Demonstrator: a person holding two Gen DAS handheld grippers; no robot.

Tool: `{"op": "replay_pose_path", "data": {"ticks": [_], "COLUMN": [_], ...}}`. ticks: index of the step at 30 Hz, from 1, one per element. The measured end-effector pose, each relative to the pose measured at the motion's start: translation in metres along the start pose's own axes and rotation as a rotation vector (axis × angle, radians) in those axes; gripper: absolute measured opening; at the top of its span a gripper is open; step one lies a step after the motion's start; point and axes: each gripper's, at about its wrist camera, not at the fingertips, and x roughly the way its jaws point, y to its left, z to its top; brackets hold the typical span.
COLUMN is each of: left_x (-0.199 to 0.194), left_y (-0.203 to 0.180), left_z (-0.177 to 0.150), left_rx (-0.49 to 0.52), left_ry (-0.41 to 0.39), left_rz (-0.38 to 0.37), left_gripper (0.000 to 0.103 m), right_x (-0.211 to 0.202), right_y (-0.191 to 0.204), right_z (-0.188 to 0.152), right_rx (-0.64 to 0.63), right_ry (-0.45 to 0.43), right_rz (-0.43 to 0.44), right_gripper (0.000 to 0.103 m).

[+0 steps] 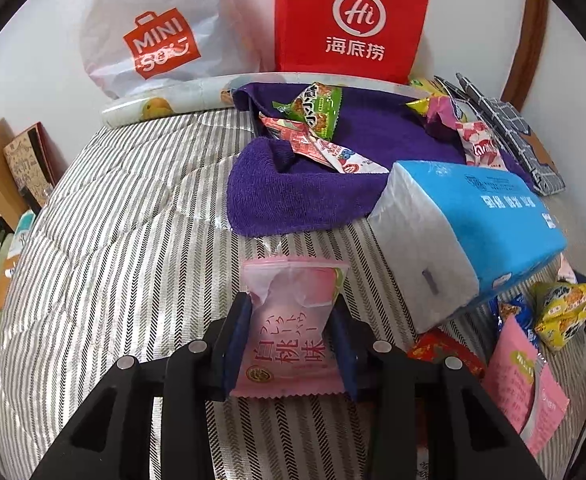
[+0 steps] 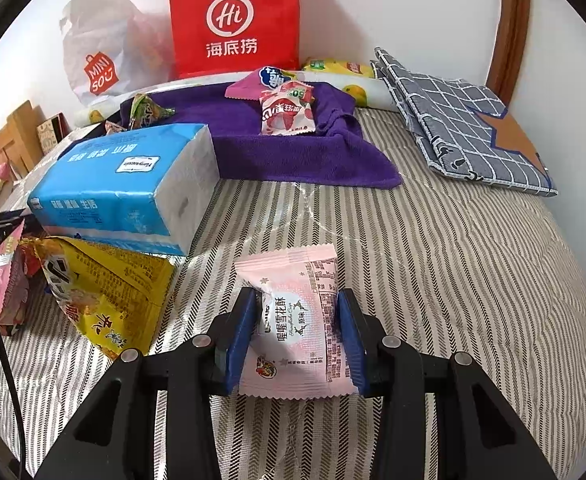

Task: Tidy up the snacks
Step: 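Grasp the pink peach candy packet with the left tool while the right tool holds its packet, then carry both pink candy packets over the purple towel with both tools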

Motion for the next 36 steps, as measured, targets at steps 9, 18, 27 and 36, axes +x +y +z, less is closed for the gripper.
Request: {"op": "replay_pose_path", "data": {"ticks": [9,18,27,36], "left_x": [-0.001,-0.033,-0.077,-0.080], "left_y": [-0.001,0.007,-0.013,-0.053], "left_z": [-0.001,-0.013,0.002,0.048], "left_rx": [-0.016,-0.041,-0.047,-0.018], "left_ry": [-0.004,-0.030,-0.091,-0.124], "left_rz": [0.005,-0.057,-0.223,-0.309], "left_gripper": [0.036,0.035,0.035,0.035], "right_x": [-0.002,-0.026,-0.066,-0.075], "right_y": [0.001,-0.003,0.025,0.055], "right_z": [0.000,0.004,0.041,0.096], "right_rx": [-0.006,0.044,0.017,-0.018], "right_ry": [-0.009,-0.034,-0.124,-0.188], "right_rz": [0.002,0.053,0.153,0.212], "right_gripper": [0.039,0.036,0.036,0.036]}}
